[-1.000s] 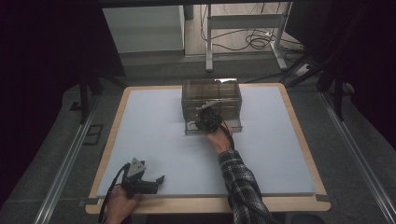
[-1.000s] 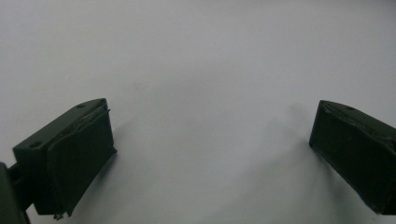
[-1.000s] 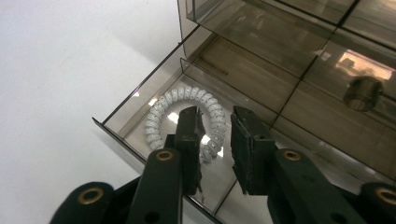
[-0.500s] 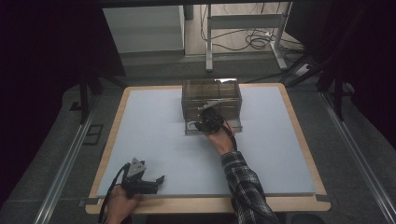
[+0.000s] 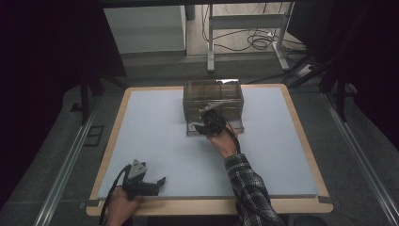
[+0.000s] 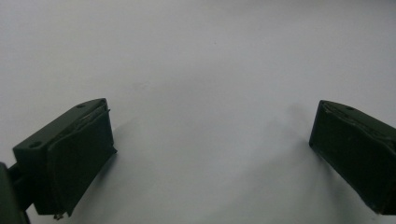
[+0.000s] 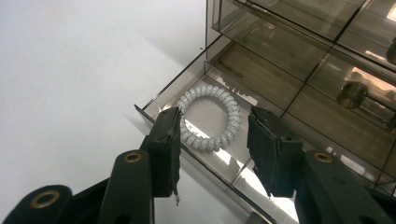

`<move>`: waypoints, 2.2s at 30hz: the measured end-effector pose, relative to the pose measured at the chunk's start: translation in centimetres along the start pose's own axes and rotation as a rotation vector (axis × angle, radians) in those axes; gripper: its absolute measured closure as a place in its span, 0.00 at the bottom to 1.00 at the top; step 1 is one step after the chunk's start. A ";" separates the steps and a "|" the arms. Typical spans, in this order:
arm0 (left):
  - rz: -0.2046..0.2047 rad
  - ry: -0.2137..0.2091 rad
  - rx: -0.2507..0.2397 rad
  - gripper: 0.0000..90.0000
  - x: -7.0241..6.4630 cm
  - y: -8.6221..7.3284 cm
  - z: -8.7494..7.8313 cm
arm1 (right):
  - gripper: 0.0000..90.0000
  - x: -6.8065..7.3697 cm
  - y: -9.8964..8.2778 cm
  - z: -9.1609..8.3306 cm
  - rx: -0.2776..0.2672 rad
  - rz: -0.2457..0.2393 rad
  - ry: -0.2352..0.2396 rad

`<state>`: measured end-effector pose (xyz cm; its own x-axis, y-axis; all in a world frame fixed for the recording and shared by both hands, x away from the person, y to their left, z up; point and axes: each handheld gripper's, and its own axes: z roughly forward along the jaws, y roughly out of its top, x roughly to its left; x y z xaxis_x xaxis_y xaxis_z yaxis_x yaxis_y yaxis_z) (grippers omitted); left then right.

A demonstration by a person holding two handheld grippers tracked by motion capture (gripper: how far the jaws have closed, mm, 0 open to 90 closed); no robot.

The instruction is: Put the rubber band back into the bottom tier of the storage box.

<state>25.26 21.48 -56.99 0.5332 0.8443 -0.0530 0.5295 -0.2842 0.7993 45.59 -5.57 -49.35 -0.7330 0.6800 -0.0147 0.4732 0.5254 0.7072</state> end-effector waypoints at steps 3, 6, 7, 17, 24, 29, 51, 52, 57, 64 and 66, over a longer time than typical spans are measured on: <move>0.000 0.000 0.000 0.00 0.0 0.0 0.0 | 0.58 0.1 -0.1 -0.2 0.002 -0.004 0.005; 0.000 0.000 0.000 0.00 0.0 0.0 0.0 | 0.57 0.1 -0.2 -0.3 0.002 -0.009 0.009; 0.000 0.000 0.000 0.00 0.0 0.0 0.0 | 0.56 0.1 -0.2 -0.4 0.003 -0.007 0.012; 0.001 0.000 0.000 0.00 0.0 0.0 0.0 | 0.50 0.1 -0.5 -1.3 -0.003 -0.005 0.017; 0.002 0.001 0.002 0.00 0.0 0.0 0.0 | 0.45 0.1 -0.6 -1.7 0.004 -0.001 0.023; 0.002 0.001 0.001 0.00 0.0 0.0 0.0 | 0.43 0.2 -0.7 -2.0 0.003 -0.004 0.024; 0.000 0.000 0.000 0.00 0.0 0.0 0.0 | 0.39 0.5 -2.0 -3.6 0.001 -0.012 0.042; 0.002 0.001 0.002 0.00 0.0 0.0 0.0 | 0.38 0.6 -2.1 -3.7 0.001 -0.009 0.044; 0.002 0.001 0.002 0.00 0.0 0.0 0.0 | 0.38 0.5 -2.6 -4.0 0.003 -0.007 0.047; 0.001 0.000 0.000 0.00 0.0 0.0 0.0 | 0.38 0.2 -3.3 -4.6 0.012 -0.011 0.042; 0.001 0.000 0.000 0.00 0.0 0.0 0.0 | 0.38 0.1 -3.5 -4.7 0.013 -0.007 0.041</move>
<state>25.25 21.48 -56.98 0.5334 0.8442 -0.0524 0.5294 -0.2849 0.7991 41.53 -9.76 -48.52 -0.7555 0.6550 0.0096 0.4741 0.5366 0.6981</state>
